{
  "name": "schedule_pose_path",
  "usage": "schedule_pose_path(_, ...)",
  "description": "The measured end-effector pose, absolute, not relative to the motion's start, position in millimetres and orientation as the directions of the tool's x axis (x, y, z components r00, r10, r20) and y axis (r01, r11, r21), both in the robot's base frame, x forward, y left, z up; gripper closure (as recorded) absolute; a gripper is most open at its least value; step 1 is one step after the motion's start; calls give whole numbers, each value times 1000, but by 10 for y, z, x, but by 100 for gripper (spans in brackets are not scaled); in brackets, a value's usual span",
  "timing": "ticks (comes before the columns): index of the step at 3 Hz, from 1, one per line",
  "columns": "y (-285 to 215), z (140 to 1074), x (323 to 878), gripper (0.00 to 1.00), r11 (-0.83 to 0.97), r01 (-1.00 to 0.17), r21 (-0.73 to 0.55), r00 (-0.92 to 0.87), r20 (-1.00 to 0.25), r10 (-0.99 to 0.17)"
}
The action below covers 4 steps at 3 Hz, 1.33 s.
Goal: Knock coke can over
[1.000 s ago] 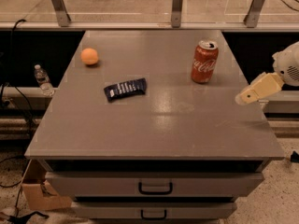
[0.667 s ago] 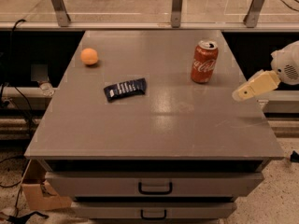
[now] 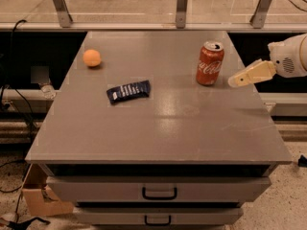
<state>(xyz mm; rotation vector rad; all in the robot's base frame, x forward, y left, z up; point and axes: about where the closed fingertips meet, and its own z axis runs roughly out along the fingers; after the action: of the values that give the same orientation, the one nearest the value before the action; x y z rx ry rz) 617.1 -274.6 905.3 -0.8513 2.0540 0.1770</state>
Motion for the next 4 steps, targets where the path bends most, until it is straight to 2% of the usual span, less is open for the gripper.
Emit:
schedule_pose_path(2,-2381,8921,6353,0,718,-693,-70,-344,-843,-414)
schedule_pose_path(4,-2226,8857,6531,0,735,-675,-64,-265,-908,-323)
